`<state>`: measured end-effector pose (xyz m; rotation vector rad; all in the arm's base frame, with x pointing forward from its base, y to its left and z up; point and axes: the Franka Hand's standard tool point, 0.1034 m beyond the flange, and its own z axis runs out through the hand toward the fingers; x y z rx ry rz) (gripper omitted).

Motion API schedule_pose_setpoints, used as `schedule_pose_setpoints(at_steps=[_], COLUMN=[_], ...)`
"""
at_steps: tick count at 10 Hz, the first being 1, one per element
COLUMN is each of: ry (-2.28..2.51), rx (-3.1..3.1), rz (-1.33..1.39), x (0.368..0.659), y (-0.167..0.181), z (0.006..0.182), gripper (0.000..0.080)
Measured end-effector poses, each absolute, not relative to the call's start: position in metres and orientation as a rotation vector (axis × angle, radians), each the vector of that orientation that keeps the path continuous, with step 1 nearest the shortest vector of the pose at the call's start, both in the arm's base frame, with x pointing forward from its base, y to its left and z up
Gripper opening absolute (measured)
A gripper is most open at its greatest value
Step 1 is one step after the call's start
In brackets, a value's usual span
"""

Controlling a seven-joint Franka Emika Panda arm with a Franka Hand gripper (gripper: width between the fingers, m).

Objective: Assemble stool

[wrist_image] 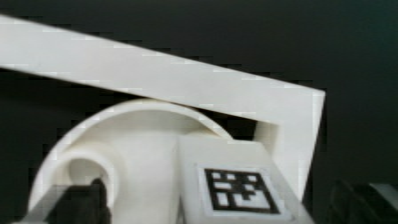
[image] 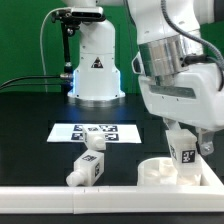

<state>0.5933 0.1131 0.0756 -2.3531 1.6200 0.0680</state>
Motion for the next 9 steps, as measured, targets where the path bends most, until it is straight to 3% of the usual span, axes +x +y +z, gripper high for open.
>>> schedule_pose_setpoints(at_steps=[5, 9], ry=[0.889, 0.413], rx=[-2.714, -2.877], rz=[-0.088, -0.150], x=[0.596, 0.595], y=[0.111, 0.107], z=[0.104, 0.100], gripper=[0.0648, 0.0648])
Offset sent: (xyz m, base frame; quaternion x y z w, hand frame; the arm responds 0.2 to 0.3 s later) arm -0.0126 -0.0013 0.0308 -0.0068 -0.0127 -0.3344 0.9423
